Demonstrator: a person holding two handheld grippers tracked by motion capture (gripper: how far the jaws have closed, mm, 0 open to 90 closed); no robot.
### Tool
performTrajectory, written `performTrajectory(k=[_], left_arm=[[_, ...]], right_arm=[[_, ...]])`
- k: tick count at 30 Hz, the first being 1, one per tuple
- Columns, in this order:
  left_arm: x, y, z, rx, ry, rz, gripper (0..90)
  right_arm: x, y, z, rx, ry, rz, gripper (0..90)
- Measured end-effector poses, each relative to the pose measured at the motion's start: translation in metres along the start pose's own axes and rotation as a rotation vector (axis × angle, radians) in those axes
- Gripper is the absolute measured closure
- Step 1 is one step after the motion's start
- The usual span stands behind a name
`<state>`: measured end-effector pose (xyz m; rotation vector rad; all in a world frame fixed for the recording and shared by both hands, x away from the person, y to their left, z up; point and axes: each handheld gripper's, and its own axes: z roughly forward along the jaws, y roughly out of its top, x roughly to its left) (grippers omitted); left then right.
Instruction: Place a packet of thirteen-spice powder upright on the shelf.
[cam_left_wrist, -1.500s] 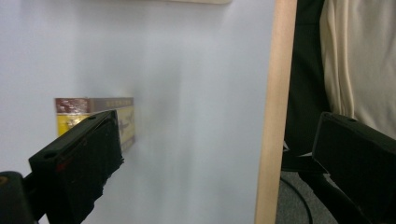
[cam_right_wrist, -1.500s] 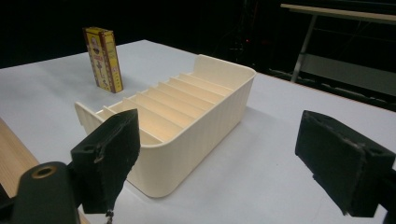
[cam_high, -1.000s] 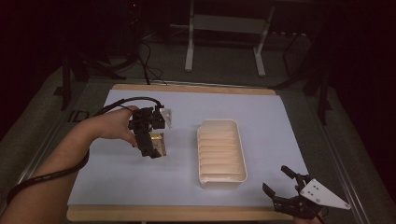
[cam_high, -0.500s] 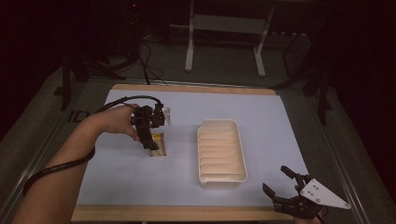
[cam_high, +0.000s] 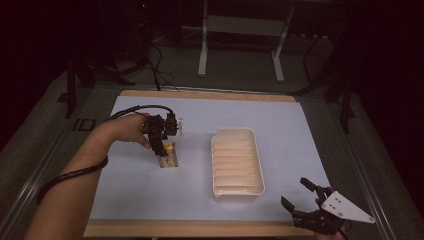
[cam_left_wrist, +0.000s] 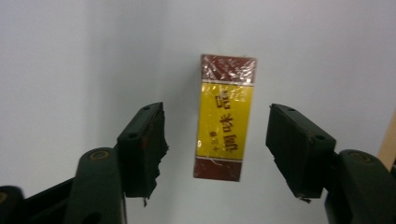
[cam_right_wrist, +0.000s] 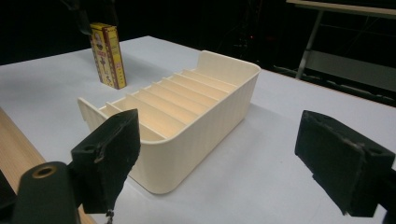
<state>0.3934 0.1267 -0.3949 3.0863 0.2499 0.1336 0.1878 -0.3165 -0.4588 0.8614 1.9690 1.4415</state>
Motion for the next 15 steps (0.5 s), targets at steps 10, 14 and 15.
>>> performTrajectory(k=[10, 14, 15], left_arm=[[0.002, 0.003, 0.009, 0.03, 0.012, 0.012, 51.6], [0.001, 0.003, 0.014, 0.05, 0.022, 0.022, 56.8], [0.001, 0.003, 0.015, 0.052, 0.023, 0.025, 60.1]], right_arm=[[0.001, 0.0, 0.0, 0.003, 0.009, -0.001, 14.3], [0.001, 0.0, 0.0, 0.004, 0.015, -0.005, 14.3], [0.001, 0.0, 0.0, 0.004, 0.016, -0.005, 14.3]])
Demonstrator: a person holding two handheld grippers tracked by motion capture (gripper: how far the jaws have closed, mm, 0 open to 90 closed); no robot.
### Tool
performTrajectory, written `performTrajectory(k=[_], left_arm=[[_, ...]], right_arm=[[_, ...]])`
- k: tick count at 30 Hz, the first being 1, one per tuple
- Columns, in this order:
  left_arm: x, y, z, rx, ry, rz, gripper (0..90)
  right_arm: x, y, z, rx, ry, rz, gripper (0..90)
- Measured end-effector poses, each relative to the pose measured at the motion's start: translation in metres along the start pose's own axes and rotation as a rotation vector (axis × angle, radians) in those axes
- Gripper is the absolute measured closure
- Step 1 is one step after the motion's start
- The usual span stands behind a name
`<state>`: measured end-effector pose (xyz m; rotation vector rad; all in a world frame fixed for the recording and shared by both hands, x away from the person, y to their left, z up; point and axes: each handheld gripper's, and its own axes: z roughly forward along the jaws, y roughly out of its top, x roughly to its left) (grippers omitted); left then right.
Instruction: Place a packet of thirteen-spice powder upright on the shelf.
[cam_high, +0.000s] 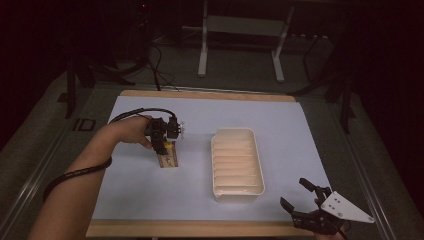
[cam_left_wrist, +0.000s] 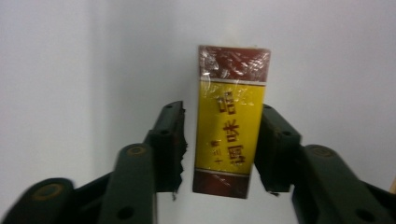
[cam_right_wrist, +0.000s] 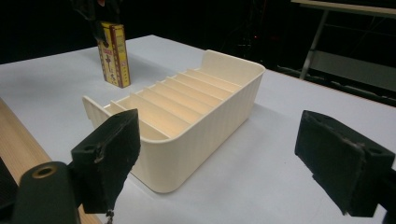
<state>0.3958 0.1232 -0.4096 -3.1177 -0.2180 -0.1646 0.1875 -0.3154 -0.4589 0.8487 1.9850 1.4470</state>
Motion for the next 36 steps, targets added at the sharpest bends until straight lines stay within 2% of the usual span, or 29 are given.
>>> performTrajectory(k=[2, 6, 8, 11, 13, 20, 23, 24, 33, 36], left_arm=[[0.0, 0.0, 0.0, -0.003, -0.002, 0.0, 62.5], [0.0, 0.0, -0.001, -0.019, -0.043, 0.012, 66.4], [-0.001, 0.0, -0.001, -0.013, -0.046, 0.016, 67.4], [-0.001, 0.001, -0.002, -0.009, -0.055, 0.007, 67.7], [0.0, 0.002, -0.002, -0.014, -0.078, -0.004, 67.7], [-0.004, 0.008, -0.009, -0.004, -0.093, -0.015, 67.7], [-0.004, 0.01, -0.016, -0.032, -0.109, -0.058, 67.7], [-0.004, 0.011, -0.019, -0.038, -0.114, -0.06, 67.7], [-0.011, 0.025, -0.042, -0.104, -0.141, -0.055, 67.7], [-0.014, 0.03, -0.051, -0.117, -0.139, -0.035, 67.8]], right_arm=[[0.0, 0.0, 0.0, 0.001, 0.0, 0.0, 14.3], [0.0, 0.0, 0.0, 0.001, 0.0, 0.0, 14.3], [0.0, 0.0, 0.0, 0.0, 0.001, 0.001, 14.3], [0.0, 0.0, 0.0, 0.0, 0.0, 0.0, 14.3], [0.0, 0.0, 0.0, 0.0, 0.001, 0.0, 14.3], [0.0, 0.0, 0.0, 0.001, 0.001, -0.001, 14.3], [0.0, 0.0, 0.0, 0.001, -0.001, -0.001, 14.3], [0.0, 0.0, 0.0, 0.001, -0.001, -0.001, 14.3], [0.0, 0.0, 0.0, 0.003, -0.017, -0.006, 14.3], [-0.001, 0.0, 0.0, 0.003, -0.022, -0.004, 14.3]])
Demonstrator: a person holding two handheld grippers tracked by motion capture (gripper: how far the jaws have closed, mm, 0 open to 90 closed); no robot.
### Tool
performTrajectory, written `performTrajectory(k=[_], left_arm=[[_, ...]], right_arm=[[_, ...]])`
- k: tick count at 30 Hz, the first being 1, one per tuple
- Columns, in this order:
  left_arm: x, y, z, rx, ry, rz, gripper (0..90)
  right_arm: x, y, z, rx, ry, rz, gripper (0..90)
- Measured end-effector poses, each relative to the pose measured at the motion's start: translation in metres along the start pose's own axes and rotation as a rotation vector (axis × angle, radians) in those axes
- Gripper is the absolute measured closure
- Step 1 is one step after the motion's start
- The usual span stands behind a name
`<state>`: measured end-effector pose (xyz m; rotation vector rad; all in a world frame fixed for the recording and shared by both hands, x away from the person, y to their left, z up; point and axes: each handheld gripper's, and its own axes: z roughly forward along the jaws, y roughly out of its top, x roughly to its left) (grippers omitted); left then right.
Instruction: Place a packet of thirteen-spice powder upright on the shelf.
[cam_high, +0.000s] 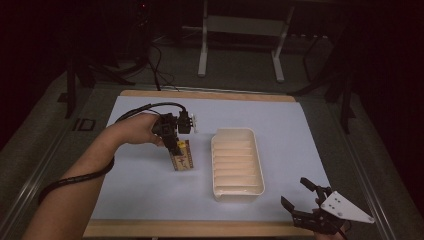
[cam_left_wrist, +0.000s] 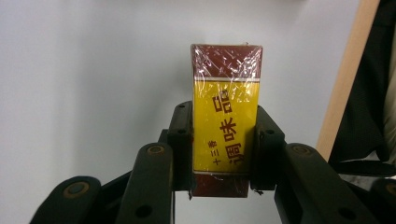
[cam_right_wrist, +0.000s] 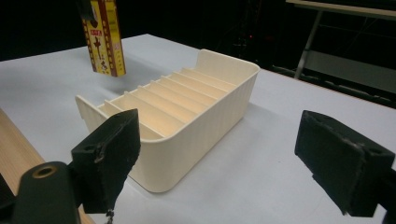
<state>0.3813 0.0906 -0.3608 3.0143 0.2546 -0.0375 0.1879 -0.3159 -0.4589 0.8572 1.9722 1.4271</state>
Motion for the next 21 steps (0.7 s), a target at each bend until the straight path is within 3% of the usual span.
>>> performTrajectory(k=[8, 15, 19, 21], left_arm=[[-0.014, 0.019, -0.024, -0.059, -0.004, 0.015, 67.9], [-0.028, 0.035, -0.044, -0.118, -0.037, -0.024, 67.9], [-0.037, 0.042, -0.048, -0.168, -0.002, 0.011, 67.9], [-0.039, 0.045, -0.049, -0.204, -0.014, 0.021, 67.9]], right_arm=[[0.002, 0.0, 0.001, 0.003, 0.009, -0.012, 14.3], [0.001, 0.0, 0.001, 0.003, 0.011, -0.009, 14.4], [0.002, 0.0, 0.001, 0.004, 0.013, -0.01, 14.4], [0.002, 0.0, 0.001, 0.003, 0.011, -0.011, 14.4]])
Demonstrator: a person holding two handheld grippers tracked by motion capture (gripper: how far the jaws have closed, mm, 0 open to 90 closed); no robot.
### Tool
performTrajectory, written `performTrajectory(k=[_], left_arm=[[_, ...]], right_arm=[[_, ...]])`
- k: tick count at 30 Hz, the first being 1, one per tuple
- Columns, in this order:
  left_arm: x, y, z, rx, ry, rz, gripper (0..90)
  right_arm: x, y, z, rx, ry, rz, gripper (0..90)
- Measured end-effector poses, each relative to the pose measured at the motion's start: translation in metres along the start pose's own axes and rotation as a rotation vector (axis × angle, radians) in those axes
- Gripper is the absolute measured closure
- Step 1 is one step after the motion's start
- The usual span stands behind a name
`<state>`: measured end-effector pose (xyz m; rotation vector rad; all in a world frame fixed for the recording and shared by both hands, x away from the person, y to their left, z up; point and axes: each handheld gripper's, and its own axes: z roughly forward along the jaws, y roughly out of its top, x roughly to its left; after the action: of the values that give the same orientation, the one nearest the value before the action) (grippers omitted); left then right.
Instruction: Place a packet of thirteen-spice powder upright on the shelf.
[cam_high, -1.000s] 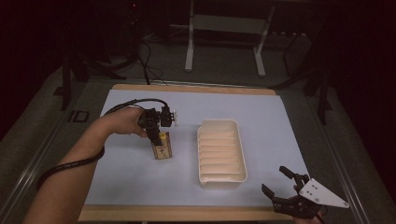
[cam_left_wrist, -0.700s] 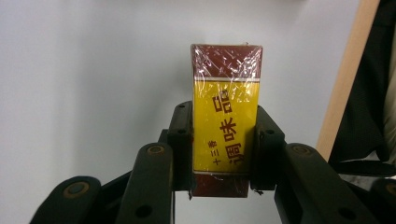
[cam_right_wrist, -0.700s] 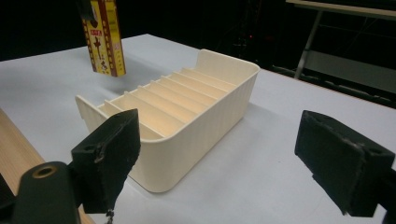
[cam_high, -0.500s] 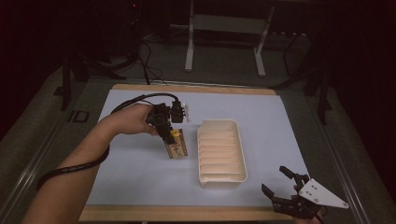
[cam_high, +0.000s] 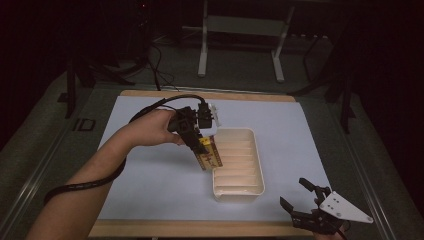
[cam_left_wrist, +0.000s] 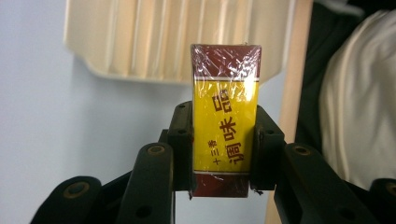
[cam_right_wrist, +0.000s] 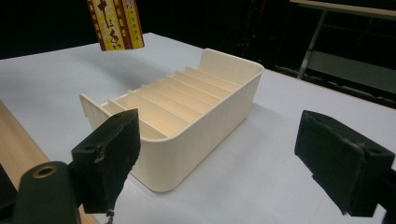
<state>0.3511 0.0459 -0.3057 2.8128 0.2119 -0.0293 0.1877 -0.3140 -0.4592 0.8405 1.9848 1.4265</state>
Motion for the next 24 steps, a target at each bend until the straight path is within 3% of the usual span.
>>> performTrajectory(k=[8, 18, 24], left_arm=[[-0.014, 0.012, 0.003, -0.111, -0.01, 0.031, 67.9], [-0.026, 0.023, 0.019, -0.152, -0.007, 0.092, 68.0], [-0.027, 0.026, 0.033, -0.175, -0.02, 0.103, 68.0]], right_arm=[[0.0, 0.0, 0.0, 0.0, 0.001, 0.0, 14.4], [0.0, 0.0, 0.0, -0.002, 0.003, -0.003, 14.5], [0.0, 0.0, 0.0, -0.002, 0.005, -0.005, 14.5]])
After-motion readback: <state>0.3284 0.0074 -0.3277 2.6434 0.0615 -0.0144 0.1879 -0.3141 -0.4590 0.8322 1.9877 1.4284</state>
